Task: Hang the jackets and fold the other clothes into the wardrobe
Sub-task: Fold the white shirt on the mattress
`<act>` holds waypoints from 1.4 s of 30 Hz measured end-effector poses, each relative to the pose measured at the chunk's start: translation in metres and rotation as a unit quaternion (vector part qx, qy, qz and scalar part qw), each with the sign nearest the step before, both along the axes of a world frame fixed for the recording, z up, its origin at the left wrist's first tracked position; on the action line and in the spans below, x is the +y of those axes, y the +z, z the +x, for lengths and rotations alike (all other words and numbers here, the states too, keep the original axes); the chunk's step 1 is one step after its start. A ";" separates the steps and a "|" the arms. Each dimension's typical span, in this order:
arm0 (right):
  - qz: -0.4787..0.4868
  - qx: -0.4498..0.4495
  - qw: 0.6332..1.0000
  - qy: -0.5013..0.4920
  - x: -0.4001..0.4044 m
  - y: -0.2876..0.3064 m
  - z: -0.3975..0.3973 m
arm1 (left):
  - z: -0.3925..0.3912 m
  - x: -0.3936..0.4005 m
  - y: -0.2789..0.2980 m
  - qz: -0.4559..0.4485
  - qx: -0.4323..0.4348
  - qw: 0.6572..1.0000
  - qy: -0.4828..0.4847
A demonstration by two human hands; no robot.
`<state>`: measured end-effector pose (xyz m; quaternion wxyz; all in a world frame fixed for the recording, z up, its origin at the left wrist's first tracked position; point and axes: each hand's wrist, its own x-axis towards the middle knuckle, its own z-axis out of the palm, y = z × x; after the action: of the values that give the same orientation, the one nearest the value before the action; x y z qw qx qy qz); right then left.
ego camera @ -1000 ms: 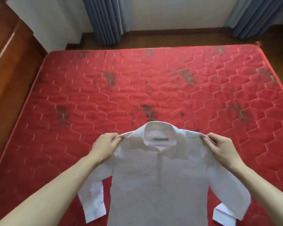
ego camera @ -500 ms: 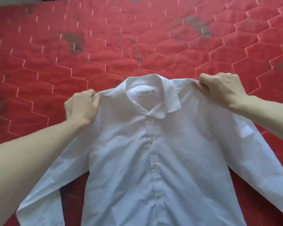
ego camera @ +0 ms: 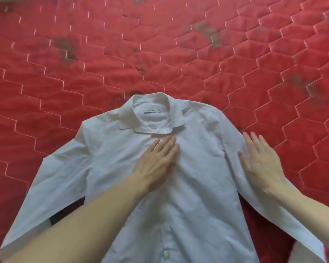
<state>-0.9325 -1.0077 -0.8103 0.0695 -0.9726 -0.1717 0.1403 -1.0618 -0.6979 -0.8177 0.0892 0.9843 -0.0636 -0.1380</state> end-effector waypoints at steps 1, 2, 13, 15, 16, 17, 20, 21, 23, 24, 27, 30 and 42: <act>0.019 0.015 0.998 -0.049 -0.014 0.002 -0.009 | 0.001 -0.012 -0.002 -0.001 0.026 1.000 0.013; 0.051 0.028 0.992 -0.110 -0.028 0.005 -0.019 | 0.000 -0.024 -0.003 -0.005 0.050 0.998 0.031; 0.086 0.060 0.969 -0.225 -0.139 0.009 -0.060 | 0.008 -0.082 -0.005 0.028 0.102 0.991 0.084; 0.118 0.120 0.967 -0.190 -0.148 0.010 -0.049 | 0.015 -0.099 -0.003 0.020 0.102 0.989 0.108; 0.150 0.156 0.960 -0.178 -0.155 0.011 -0.044 | 0.018 -0.110 0.000 0.010 0.104 0.987 0.123; 0.187 0.186 0.949 -0.173 -0.161 0.016 -0.037 | 0.021 -0.122 0.002 0.003 0.100 0.986 0.136; 0.179 0.223 0.950 -0.126 -0.181 0.037 0.003 | 0.035 -0.155 0.008 -0.006 0.088 0.985 0.147; 0.150 0.228 0.957 -0.104 -0.187 0.044 0.024 | 0.040 -0.163 0.010 0.000 0.088 0.986 0.140; 0.090 0.232 0.966 -0.066 -0.194 0.061 0.069 | 0.047 -0.172 0.011 0.018 0.089 0.988 0.124; 0.071 0.223 0.971 -0.056 -0.196 0.069 0.090 | 0.049 -0.175 0.012 0.027 0.095 0.988 0.119; 0.098 0.151 0.981 -0.071 -0.207 0.078 0.126 | 0.050 -0.179 0.010 0.049 0.114 0.984 0.128; 0.115 0.158 0.977 -0.080 -0.236 0.060 0.128 | 0.043 -0.185 0.005 0.056 0.113 0.982 0.142; 0.229 0.198 0.939 -0.163 -0.276 0.041 0.118 | 0.072 -0.218 0.005 0.052 0.094 0.993 0.053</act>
<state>-0.8148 -1.2838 -0.7695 0.3446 -0.8978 -0.0209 0.2733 -0.9895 -0.9157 -0.8122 0.0506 0.9722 0.0042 -0.2286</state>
